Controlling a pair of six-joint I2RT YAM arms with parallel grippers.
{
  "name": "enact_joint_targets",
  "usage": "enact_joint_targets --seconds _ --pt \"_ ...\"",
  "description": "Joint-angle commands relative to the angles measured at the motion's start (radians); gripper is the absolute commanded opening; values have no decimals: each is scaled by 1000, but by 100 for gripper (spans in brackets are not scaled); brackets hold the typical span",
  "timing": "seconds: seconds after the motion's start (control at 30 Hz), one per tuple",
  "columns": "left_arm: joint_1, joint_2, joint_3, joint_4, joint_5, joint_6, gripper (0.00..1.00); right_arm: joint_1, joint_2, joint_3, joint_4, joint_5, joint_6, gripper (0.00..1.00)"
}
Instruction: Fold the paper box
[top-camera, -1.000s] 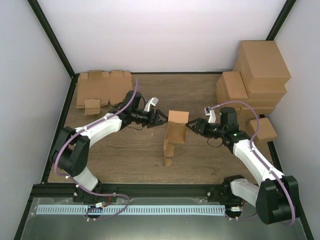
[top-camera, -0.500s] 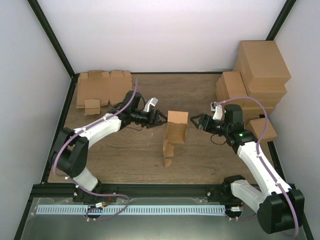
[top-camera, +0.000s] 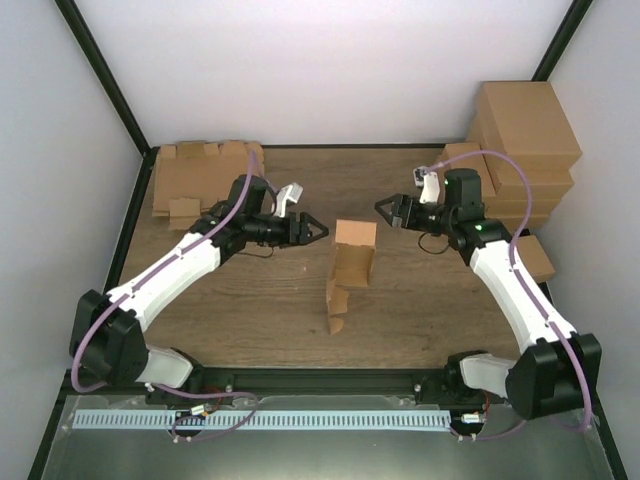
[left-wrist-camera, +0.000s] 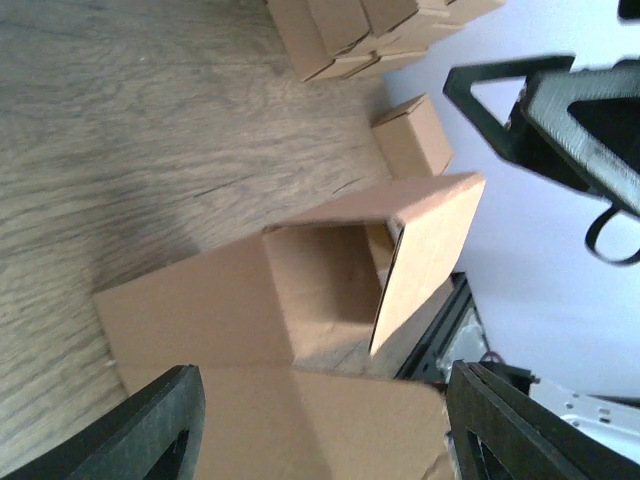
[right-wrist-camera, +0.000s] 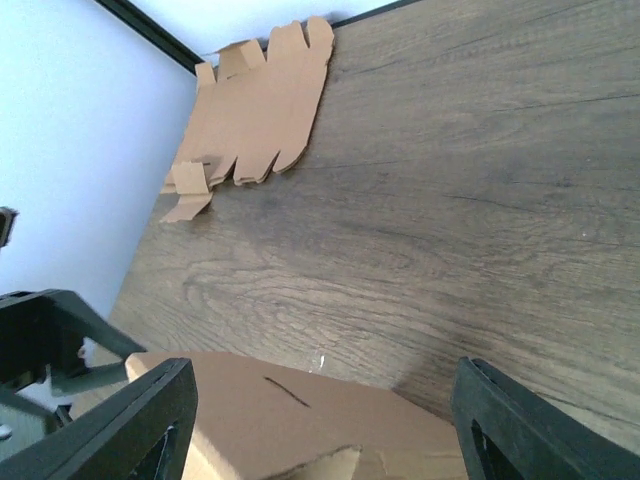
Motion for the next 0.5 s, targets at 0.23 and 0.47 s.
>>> enact_joint_targets --seconds 0.23,0.47 --pt "-199 -66 127 -289 -363 133 73 109 97 150 -86 51 -236 70" --pt "-309 10 235 -388 -568 156 73 223 147 183 -140 151 -287 63"
